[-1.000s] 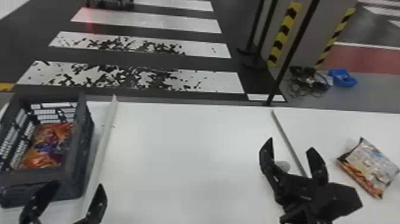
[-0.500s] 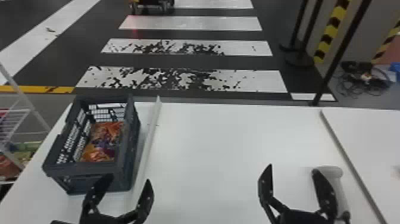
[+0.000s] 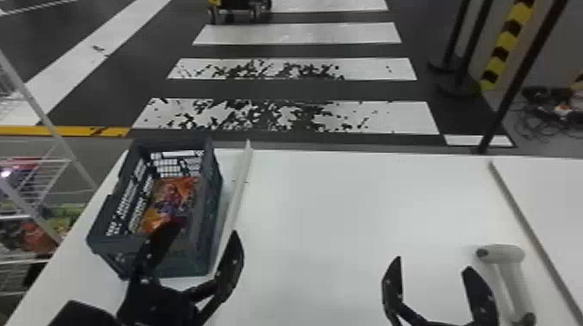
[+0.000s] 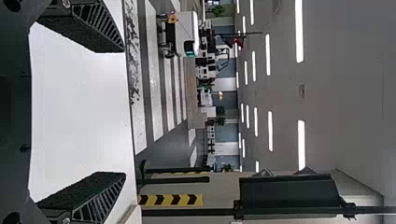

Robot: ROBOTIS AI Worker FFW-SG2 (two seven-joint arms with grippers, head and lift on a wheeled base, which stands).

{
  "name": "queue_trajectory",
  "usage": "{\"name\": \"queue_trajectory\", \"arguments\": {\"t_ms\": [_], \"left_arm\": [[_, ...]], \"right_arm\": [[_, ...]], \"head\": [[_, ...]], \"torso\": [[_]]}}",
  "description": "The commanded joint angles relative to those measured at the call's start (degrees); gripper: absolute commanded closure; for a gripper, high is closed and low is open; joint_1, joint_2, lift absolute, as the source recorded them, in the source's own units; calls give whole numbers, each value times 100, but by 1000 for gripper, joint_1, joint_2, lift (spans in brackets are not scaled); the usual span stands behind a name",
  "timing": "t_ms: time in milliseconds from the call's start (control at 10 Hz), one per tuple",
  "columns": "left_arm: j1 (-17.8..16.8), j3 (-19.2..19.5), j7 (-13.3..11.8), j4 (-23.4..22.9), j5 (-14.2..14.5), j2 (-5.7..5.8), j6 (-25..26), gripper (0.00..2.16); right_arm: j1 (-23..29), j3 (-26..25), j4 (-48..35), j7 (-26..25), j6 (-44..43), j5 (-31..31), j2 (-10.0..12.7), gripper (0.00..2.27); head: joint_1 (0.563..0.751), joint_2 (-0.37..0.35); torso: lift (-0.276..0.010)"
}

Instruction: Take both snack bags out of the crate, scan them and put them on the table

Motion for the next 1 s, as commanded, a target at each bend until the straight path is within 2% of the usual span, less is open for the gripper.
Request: {"name": "queue_trajectory", "arguments": {"t_ms": [0, 200, 300, 500, 600, 700, 800, 900], "left_arm": [[40, 174, 49, -593, 0, 47, 706, 154], [-30, 596, 233, -1322, 105, 161, 1849, 151], [-127, 947, 339, -1595, 141, 240, 2253, 151], [-461, 1694, 400, -1770, 712, 301, 2974, 147], [-672, 1905, 620, -1744, 1002, 372, 3150, 140], [-953, 2213, 637, -1665, 1459, 486, 3431, 137], [-1226, 2459, 725, -1586, 1793, 653, 3747, 137], [-1577, 2644, 734, -1568, 1960, 802, 4697, 137]], "right_arm": [[8, 0, -9, 2, 65, 0, -28, 46], [8, 35, -9, -7, 153, -17, -72, 46], [-1, 61, -18, -7, 188, -35, -107, 46], [-10, 79, -9, 2, 241, -70, -133, 46], [-19, 88, -9, 2, 294, -79, -151, 46], [-27, 105, -9, 2, 382, -79, -151, 46], [-27, 140, -9, 10, 417, -70, -160, 46], [-27, 149, -9, 10, 487, -70, -160, 46]], "head": [[695, 72], [695, 82], [695, 105], [695, 153], [695, 189], [695, 236], [695, 262], [695, 276]], "torso": [[-93], [-93], [-93], [-93], [-93], [-93], [-93], [-93]]}}
